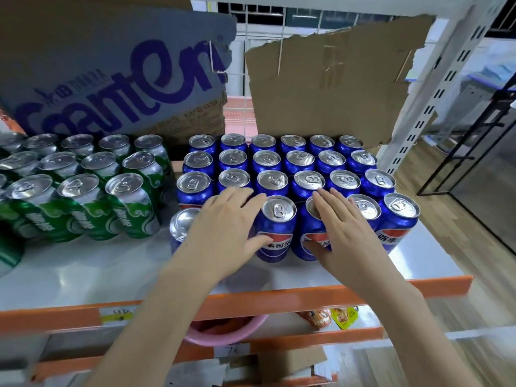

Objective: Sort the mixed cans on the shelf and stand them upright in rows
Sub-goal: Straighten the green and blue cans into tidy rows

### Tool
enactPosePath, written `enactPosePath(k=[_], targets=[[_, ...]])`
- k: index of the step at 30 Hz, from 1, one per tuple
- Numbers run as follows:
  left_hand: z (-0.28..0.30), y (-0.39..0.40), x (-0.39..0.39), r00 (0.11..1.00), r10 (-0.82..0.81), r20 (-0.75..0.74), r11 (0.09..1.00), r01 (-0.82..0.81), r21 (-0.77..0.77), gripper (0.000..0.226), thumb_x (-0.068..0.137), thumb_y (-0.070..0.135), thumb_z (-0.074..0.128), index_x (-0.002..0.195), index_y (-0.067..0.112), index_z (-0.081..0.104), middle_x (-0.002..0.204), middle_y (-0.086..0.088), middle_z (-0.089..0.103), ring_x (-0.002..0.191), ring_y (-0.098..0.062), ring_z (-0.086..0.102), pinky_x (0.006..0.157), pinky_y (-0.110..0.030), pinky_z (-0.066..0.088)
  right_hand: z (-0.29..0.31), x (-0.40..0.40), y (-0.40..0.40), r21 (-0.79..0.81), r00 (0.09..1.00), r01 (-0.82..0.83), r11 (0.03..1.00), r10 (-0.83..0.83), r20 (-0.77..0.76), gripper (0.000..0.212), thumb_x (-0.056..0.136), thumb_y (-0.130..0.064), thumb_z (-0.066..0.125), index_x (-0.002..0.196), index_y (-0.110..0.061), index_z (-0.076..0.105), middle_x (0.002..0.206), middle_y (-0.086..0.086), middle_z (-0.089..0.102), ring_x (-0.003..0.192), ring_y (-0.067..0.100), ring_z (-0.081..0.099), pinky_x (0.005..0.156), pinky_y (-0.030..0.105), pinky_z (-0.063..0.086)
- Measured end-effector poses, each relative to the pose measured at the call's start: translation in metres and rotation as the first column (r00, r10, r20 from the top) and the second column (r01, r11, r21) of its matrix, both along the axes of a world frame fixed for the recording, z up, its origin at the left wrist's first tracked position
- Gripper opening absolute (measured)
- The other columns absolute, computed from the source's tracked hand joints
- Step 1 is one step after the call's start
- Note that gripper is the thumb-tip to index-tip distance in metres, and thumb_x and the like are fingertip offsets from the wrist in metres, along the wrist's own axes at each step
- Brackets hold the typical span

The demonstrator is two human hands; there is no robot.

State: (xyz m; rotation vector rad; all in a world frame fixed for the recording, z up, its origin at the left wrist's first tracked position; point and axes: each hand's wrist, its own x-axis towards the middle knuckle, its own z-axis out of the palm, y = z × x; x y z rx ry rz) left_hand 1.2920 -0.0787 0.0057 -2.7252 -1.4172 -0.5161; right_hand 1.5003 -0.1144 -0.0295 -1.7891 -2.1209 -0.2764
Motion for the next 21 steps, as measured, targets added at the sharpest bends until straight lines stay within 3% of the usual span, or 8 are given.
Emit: enactPosePath(k=[1, 3, 8, 10, 12, 15, 18, 21], targets=[[-0.002, -0.002, -0.012, 0.999, 0.039, 0.032, 0.999, -0.040, 0.027, 0.075, 0.070, 0.045, 0.076, 0.131, 0.009, 0.053, 0.129, -0.012, 0.056, 0.119, -0.032, 0.052, 0.093, -0.043, 0.044, 0.002, -0.005, -0.001, 0.025, 0.999, -0.007, 1.000, 0.009, -0.048, 0.079, 0.067, -0.018, 0.082, 0.134, 0.001, 0.045, 0.138, 0.015, 0.048, 0.131, 0.034, 0.041, 0.107, 0.049, 0.031], [-0.009, -0.009, -0.036, 0.984, 0.131, 0.121, 0.990, -0.137, 0.041, 0.082, 0.063, 0.046, 0.078, 0.132, 0.010, 0.051, 0.128, -0.013, 0.056, 0.116, -0.034, 0.054, 0.089, -0.045, 0.046, 0.005, -0.020, -0.003, 0.090, 0.993, -0.025, 0.996, 0.035, -0.116, 0.071, 0.071, -0.016, 0.079, 0.133, 0.000, 0.047, 0.135, 0.014, 0.051, 0.127, 0.033, 0.045, 0.107, 0.047, 0.030], [-0.028, -0.038, -0.077, 0.875, 0.384, 0.293, 0.912, -0.310, -0.267, 0.113, 0.067, 0.052, 0.072, 0.149, 0.028, -0.003, 0.155, 0.000, 0.016, 0.140, -0.017, 0.017, 0.111, -0.030, 0.018, 0.005, -0.057, -0.002, 0.166, 0.982, -0.065, 0.984, 0.092, -0.163, 0.055, 0.080, -0.031, 0.060, 0.128, -0.007, 0.052, 0.129, 0.006, 0.055, 0.123, 0.023, 0.045, 0.105, 0.031, 0.030], [-0.045, -0.040, -0.083, 0.839, 0.461, 0.288, 0.853, -0.329, -0.405, 0.119, 0.068, 0.051, 0.074, 0.146, 0.031, -0.014, 0.156, 0.001, 0.013, 0.141, -0.017, 0.019, 0.111, -0.032, 0.021, 0.001, -0.065, 0.003, 0.166, 0.982, -0.067, 0.984, 0.095, -0.162, 0.051, 0.081, -0.033, 0.057, 0.126, -0.008, 0.055, 0.127, 0.006, 0.057, 0.122, 0.022, 0.045, 0.103, 0.033, 0.033], [-0.061, -0.035, -0.085, 0.810, 0.482, 0.333, 0.818, -0.280, -0.502, 0.118, 0.067, 0.042, 0.079, 0.148, 0.029, -0.006, 0.151, -0.002, 0.031, 0.133, -0.019, 0.035, 0.105, -0.031, 0.032, -0.003, -0.072, 0.008, 0.159, 0.985, -0.064, 0.985, 0.088, -0.148, 0.050, 0.084, -0.036, 0.049, 0.124, -0.007, 0.057, 0.124, 0.007, 0.058, 0.119, 0.024, 0.048, 0.101, 0.037, 0.038], [-0.080, -0.024, -0.082, 0.770, 0.503, 0.393, 0.793, -0.230, -0.564, 0.098, 0.062, 0.033, 0.083, 0.141, 0.023, 0.026, 0.128, -0.001, 0.056, 0.112, -0.023, 0.055, 0.084, -0.028, 0.044, -0.008, -0.080, 0.014, 0.142, 0.990, -0.053, 0.988, 0.071, -0.123, 0.051, 0.086, -0.039, 0.044, 0.121, -0.005, 0.058, 0.120, 0.010, 0.060, 0.114, 0.030, 0.054, 0.096, 0.045, 0.045], [-0.088, -0.019, -0.081, 0.730, 0.509, 0.456, 0.805, -0.217, -0.552, 0.068, 0.061, 0.030, 0.085, 0.115, 0.025, 0.043, 0.107, -0.001, 0.064, 0.095, -0.025, 0.061, 0.070, -0.027, 0.042, -0.004, -0.081, 0.019, 0.168, 0.988, -0.042, 0.985, 0.066, -0.142, 0.050, 0.089, -0.041, 0.045, 0.121, -0.005, 0.059, 0.121, 0.012, 0.059, 0.114, 0.032, 0.053, 0.095, 0.046, 0.045], [-0.091, -0.018, -0.085, 0.717, 0.480, 0.505, 0.834, -0.194, -0.517, 0.061, 0.060, 0.027, 0.086, 0.103, 0.029, 0.043, 0.092, 0.007, 0.063, 0.085, -0.020, 0.062, 0.062, -0.022, 0.041, 0.013, -0.078, 0.035, 0.201, 0.987, -0.036, 0.979, 0.067, -0.148, 0.050, 0.092, -0.043, 0.042, 0.121, -0.006, 0.059, 0.122, 0.010, 0.059, 0.118, 0.030, 0.051, 0.099, 0.043, 0.041]])
